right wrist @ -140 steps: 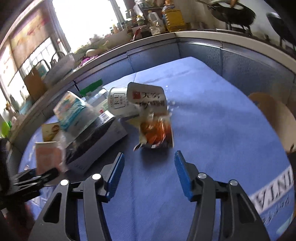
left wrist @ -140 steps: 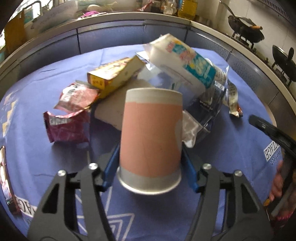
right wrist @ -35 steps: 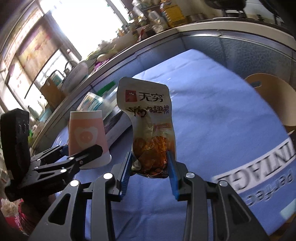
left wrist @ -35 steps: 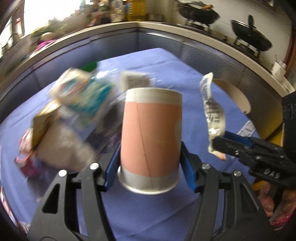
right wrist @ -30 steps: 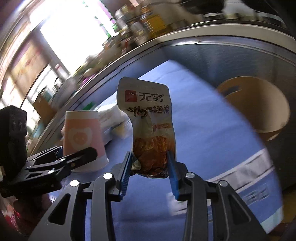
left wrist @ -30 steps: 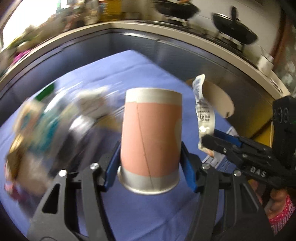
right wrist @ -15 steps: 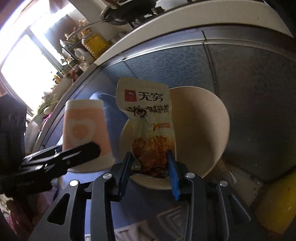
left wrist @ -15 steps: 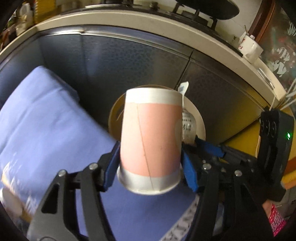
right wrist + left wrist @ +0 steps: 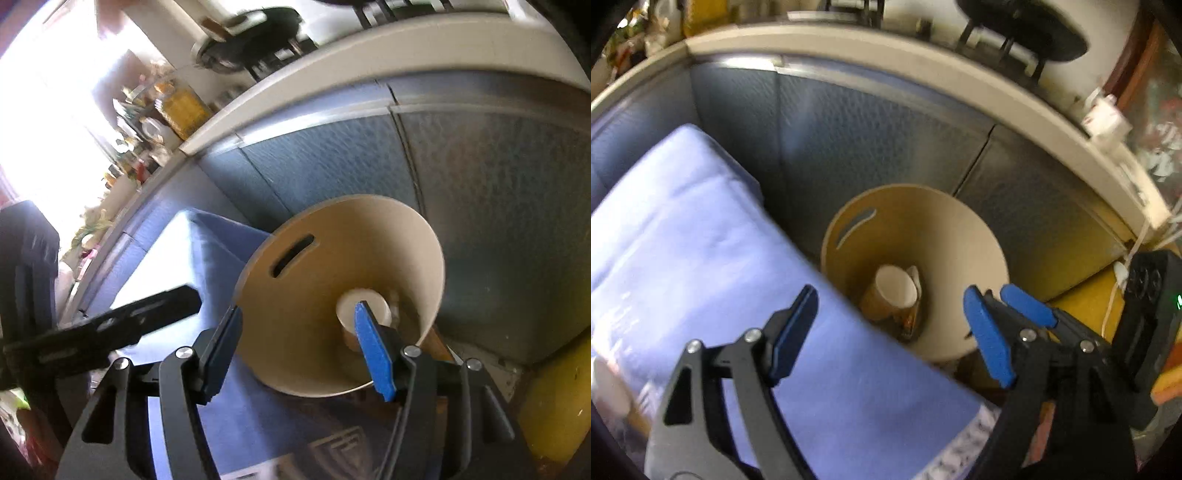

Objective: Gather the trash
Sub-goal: 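Open the left tool over the wastebasket while the right tool releases the snack bag, then move both tools back to the trash pile on the table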

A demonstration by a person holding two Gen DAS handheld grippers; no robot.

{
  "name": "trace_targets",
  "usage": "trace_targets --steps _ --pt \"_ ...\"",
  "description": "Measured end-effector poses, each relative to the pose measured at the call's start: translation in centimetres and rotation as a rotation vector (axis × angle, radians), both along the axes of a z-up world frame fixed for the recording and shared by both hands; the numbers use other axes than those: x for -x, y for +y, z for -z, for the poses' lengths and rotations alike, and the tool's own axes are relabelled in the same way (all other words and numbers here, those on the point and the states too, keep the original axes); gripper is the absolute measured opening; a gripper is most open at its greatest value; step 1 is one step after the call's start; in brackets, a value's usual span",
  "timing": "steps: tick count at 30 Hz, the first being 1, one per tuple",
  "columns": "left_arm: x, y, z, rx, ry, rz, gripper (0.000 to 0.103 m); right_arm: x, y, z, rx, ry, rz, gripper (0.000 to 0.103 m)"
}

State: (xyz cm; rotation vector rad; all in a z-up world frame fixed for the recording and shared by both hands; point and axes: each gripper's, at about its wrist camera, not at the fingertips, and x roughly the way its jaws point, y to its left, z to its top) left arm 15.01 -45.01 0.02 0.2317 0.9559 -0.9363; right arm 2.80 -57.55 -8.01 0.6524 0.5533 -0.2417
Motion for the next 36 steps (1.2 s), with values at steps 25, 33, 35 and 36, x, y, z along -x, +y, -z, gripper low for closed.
trace_targets --steps 25,33,35,36 --pt "13.4 48.1 5.1 0.008 -0.124 -0.744 0.078 -0.9 38.3 0.9 0.175 0.162 -0.724 0.057" --pt "14.0 51.2 6.1 0.046 -0.094 -0.804 0.078 0.0 40.9 0.8 0.212 0.198 -0.756 0.059" --pt "14.1 51.8 6.0 0.062 -0.104 -0.818 0.078 -0.1 40.5 0.9 0.193 0.197 -0.761 0.065" --pt "14.0 51.9 5.9 0.066 -0.106 -0.822 0.078 -0.2 40.6 0.9 0.185 0.194 -0.767 0.071"
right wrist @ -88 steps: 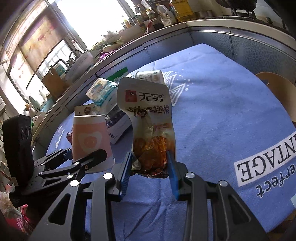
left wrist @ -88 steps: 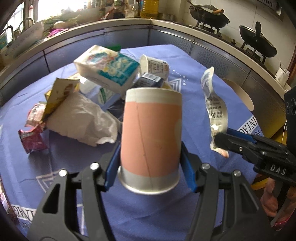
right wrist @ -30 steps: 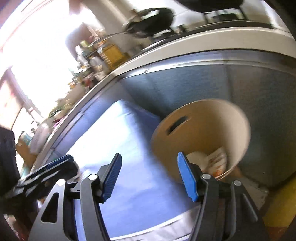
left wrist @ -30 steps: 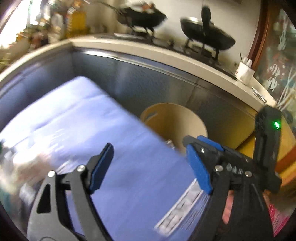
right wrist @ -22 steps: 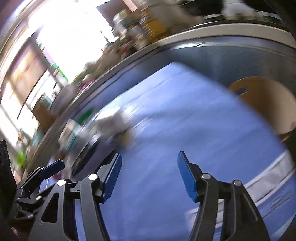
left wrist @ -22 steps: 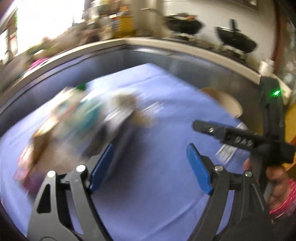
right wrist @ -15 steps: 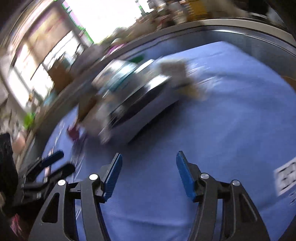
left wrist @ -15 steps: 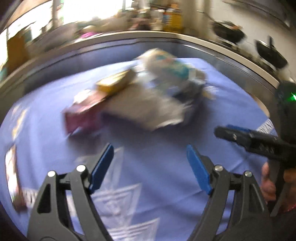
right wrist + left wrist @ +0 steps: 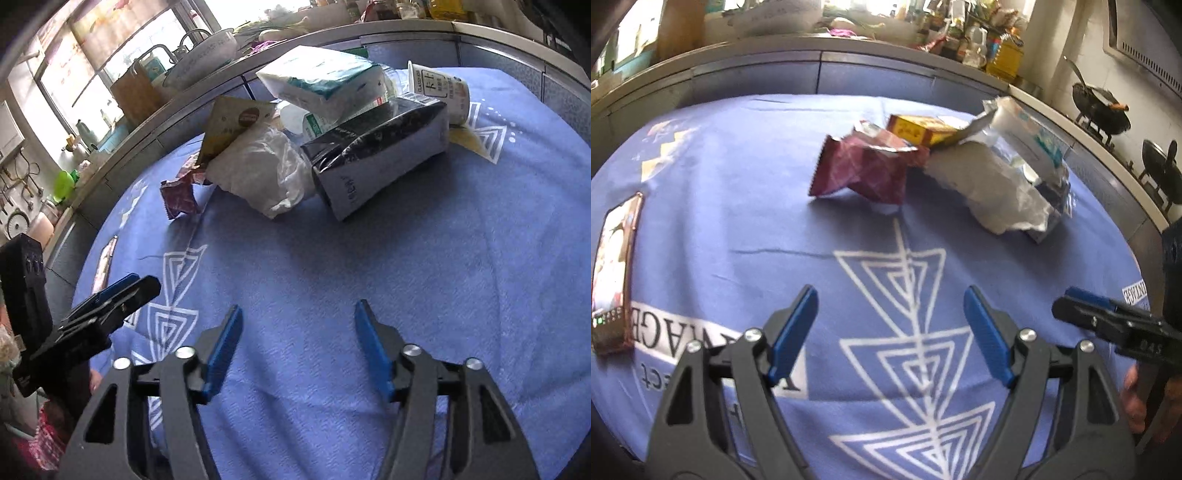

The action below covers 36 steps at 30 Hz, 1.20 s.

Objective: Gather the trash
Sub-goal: 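Move both tools back to the trash pile on the table, then grasp the red wrapper with the left tool while the right tool grasps the white tissue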

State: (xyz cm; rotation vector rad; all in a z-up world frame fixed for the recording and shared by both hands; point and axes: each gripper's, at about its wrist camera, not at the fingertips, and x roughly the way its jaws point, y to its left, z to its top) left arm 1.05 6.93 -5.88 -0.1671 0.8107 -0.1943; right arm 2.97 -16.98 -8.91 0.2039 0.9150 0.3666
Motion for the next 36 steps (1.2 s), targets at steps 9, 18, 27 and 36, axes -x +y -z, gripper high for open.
trace_targets --steps 9,18,27,36 --pt "0.2 1.7 0.6 0.004 0.010 -0.038 0.078 0.1 1.4 0.3 0.006 0.002 -0.025 0.092" --pt "-0.4 2.6 -0.5 -0.008 -0.014 -0.031 0.078 -0.2 2.3 0.1 0.068 0.014 -0.030 0.081" --pt "-5.5 5.2 -2.4 -0.031 -0.063 -0.007 0.078 -3.9 4.5 -3.7 0.251 -0.195 -0.093 0.043" --pt "-9.7 3.3 -1.6 0.028 -0.029 0.038 0.086 -9.1 6.8 -3.7 0.368 -0.222 -0.130 0.043"
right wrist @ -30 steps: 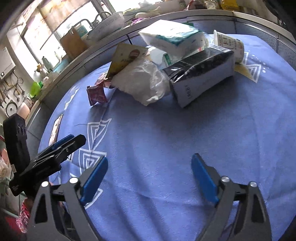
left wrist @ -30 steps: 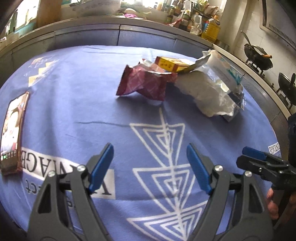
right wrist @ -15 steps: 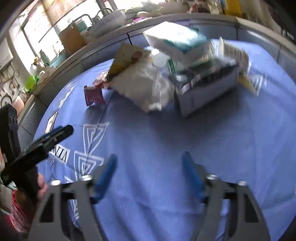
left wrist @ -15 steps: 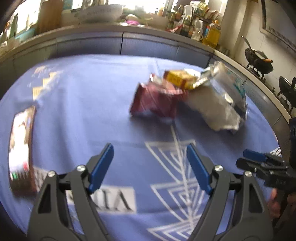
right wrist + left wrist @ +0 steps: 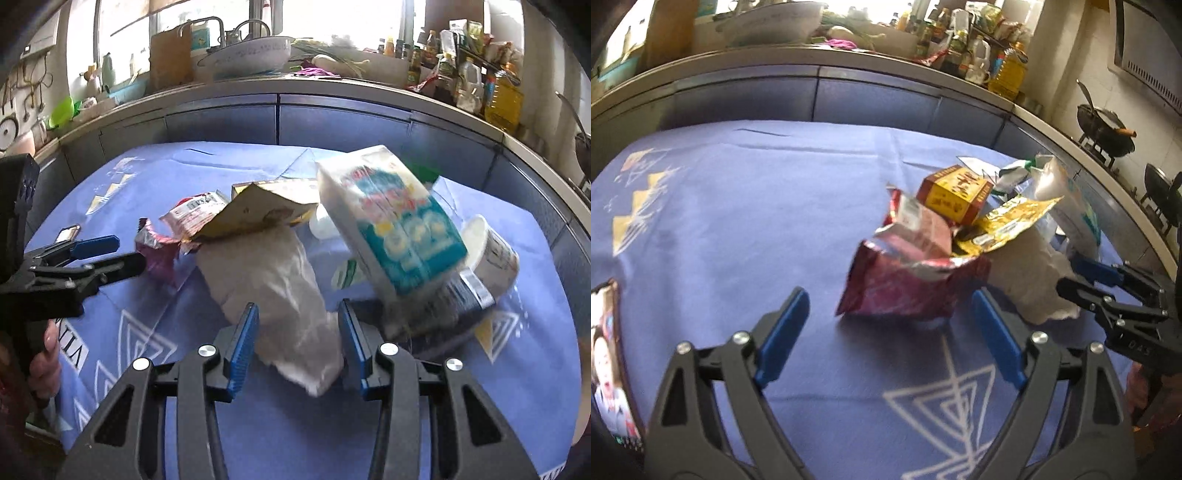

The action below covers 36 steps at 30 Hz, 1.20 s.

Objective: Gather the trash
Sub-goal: 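Grasp the red wrapper with the left tool while the right tool grasps the white tissue, then carry the red wrapper and white tissue to the wastebasket with both tools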

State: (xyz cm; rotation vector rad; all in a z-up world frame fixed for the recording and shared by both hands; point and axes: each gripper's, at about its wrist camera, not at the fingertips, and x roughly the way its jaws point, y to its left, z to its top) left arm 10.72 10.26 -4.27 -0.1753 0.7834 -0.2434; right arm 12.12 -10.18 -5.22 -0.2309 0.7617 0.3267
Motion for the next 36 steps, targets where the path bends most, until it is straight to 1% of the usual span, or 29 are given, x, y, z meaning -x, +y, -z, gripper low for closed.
trace_targets --steps 2,3,4,5,6,8,9,12,15,17,19,20,24,28,32,36 --pt "-0.8 -0.6 0.3 -0.011 0.014 0.000 0.086 -0.7 0.6 0.3 0.028 -0.001 -0.007 0.043" --pt "-1.2 -0.9 0.6 -0.015 0.024 0.000 0.086 -1.2 0.8 0.7 0.037 0.005 -0.010 0.033" --pt "-1.3 -1.1 0.8 -0.020 0.032 0.000 0.079 -1.2 0.9 0.7 0.037 0.000 -0.014 0.024" --pt "-1.3 -1.2 0.9 -0.025 0.041 0.004 0.071 -1.3 1.0 1.0 0.025 0.024 -0.026 0.010" --pt "-1.2 -1.4 1.0 -0.033 0.047 0.008 0.061 -1.0 0.9 1.2 0.002 0.040 -0.037 0.005" --pt "-0.6 -1.3 0.8 -0.042 0.037 0.010 0.047 0.2 1.0 1.1 -0.028 0.044 -0.067 0.002" --pt "-0.1 -1.3 0.8 -0.032 0.042 0.022 0.036 0.9 1.0 1.0 -0.036 0.043 -0.080 0.001" --pt "1.5 -1.0 0.8 -0.009 0.052 0.033 0.031 3.5 1.0 0.9 -0.090 0.052 -0.120 0.001" --pt "3.3 -0.7 0.8 0.029 0.062 0.041 0.031 6.0 0.7 1.2 -0.156 0.085 -0.162 0.001" --pt "4.4 -0.5 0.8 0.053 0.074 0.044 0.031 7.0 0.6 1.2 -0.187 0.105 -0.163 0.001" --pt "5.2 -0.6 0.9 0.059 0.085 0.045 0.031 7.7 0.2 1.7 -0.228 0.139 -0.162 0.001" --pt "5.6 -0.7 1.0 0.057 0.090 0.046 0.031 7.9 0.0 1.8 -0.233 0.146 -0.158 0.001" --pt "6.3 -1.3 0.8 0.039 0.101 0.045 0.031 8.0 -1.1 1.6 -0.271 0.148 -0.123 0.001" --pt "6.5 -2.0 -0.2 0.038 0.084 0.056 0.031 8.5 -2.5 0.6 -0.301 0.102 -0.100 0.001" --pt "6.6 -3.8 -1.5 0.027 0.062 0.098 0.031 8.8 -4.4 0.4 -0.348 0.085 -0.064 0.001" --pt "6.5 -6.7 -2.5 0.011 0.048 0.161 0.031 9.1 -7.1 0.5 -0.395 0.086 -0.012 0.001"
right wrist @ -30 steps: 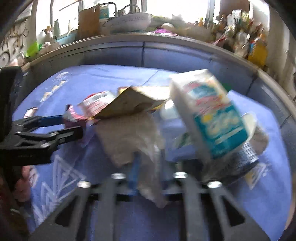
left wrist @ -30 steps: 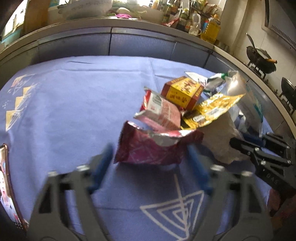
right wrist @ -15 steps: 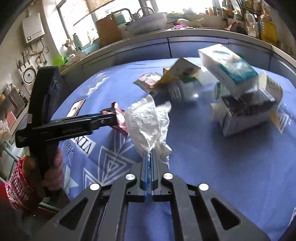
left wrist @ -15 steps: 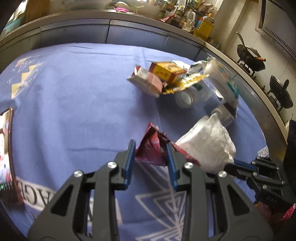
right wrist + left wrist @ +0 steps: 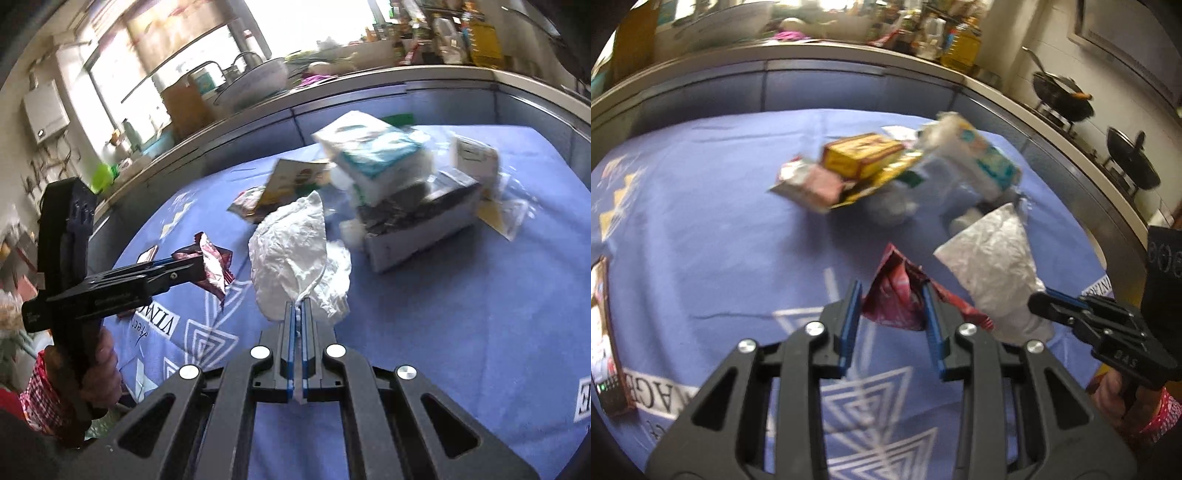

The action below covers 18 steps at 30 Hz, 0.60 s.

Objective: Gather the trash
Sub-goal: 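Carry the red wrapper and white tissue to the wastebasket with both tools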

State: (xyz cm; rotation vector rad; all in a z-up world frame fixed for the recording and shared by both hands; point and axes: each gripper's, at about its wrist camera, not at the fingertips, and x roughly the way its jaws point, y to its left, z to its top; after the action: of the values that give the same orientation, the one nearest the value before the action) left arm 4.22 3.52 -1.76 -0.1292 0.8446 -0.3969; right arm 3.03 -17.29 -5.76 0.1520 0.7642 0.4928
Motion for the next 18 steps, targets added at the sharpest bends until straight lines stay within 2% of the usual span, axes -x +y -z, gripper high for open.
trace_targets --steps 8,18 --pt "0.2 -5.2 0.1 -0.024 0.009 0.092 0.031 1.0 -4.9 0.4 -0.088 0.018 0.088 0.001" --pt "1.3 -7.0 -0.2 -0.045 0.004 0.106 0.031 1.4 -6.4 -0.4 -0.156 -0.001 0.097 0.001"
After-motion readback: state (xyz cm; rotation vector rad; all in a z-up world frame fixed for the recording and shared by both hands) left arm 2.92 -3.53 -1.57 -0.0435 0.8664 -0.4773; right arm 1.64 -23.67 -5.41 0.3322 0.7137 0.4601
